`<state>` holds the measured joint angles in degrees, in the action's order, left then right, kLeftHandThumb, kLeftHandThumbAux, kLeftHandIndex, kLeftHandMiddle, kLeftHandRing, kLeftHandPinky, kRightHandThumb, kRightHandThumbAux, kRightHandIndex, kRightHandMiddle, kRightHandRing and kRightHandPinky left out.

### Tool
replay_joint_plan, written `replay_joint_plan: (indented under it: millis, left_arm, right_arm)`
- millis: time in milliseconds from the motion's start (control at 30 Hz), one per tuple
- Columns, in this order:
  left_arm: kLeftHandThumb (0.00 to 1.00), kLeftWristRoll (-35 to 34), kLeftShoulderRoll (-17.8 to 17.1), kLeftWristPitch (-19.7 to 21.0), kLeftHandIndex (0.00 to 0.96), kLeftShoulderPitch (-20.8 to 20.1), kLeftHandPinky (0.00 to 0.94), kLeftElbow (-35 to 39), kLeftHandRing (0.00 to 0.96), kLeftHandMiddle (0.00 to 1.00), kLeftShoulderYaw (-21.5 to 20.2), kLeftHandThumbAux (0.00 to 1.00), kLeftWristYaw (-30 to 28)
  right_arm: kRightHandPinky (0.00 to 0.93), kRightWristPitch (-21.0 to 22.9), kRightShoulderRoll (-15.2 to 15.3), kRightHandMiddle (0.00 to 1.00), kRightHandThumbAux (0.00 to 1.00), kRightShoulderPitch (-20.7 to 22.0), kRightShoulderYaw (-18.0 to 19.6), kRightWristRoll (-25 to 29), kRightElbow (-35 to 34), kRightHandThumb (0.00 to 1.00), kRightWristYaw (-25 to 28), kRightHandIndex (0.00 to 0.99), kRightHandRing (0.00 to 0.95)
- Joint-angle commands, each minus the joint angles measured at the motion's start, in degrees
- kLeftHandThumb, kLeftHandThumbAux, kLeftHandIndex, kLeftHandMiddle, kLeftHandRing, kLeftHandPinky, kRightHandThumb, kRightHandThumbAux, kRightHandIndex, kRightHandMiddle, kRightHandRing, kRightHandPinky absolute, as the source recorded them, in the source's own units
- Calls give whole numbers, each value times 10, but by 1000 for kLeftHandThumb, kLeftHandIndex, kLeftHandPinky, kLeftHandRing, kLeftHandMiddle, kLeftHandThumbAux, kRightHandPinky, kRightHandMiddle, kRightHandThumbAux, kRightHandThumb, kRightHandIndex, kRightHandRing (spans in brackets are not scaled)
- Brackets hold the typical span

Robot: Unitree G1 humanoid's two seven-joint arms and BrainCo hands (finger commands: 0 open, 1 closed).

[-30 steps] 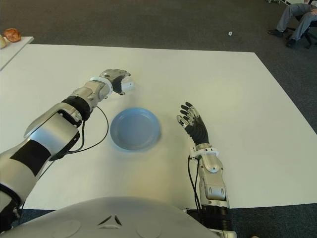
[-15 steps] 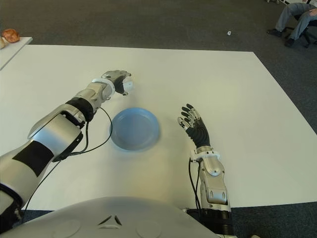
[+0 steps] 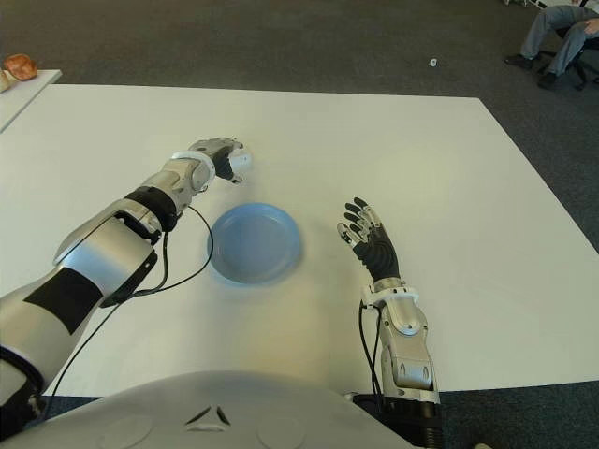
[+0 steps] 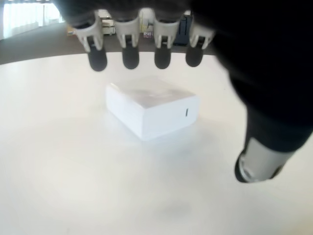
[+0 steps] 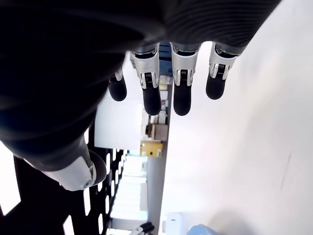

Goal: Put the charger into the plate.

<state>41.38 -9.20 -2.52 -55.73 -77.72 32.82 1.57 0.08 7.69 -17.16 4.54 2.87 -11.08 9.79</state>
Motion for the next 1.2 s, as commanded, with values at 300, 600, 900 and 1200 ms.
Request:
replay_joint_plan:
  millis: [300,600,900,1200]
  left_arm:
    - [0,-17,4,13,0,31,0,-7,0,0,-12,586,-17]
    - [0,-26,2,10,0,50,0,-9,0,0,-15,573,-26]
    - [0,-52,0,20,0,63,0,-10,0,0,-40,525,-67]
    - [0,-60,-2,20,0,80,0,-10,0,0,-52,479,-70]
  right_arm:
    - [79,-5,2,164,661,-12,6,14,-9,0,7,36,131]
    - [75,-4,6,165,655,-22,8,16,-21,0,11,35,130]
    - [85,-2,5,158,645,-32,13,18,-33,0,11,42,126]
    - [87,2,5,155,647,-37,15,19,-43,0,11,48,125]
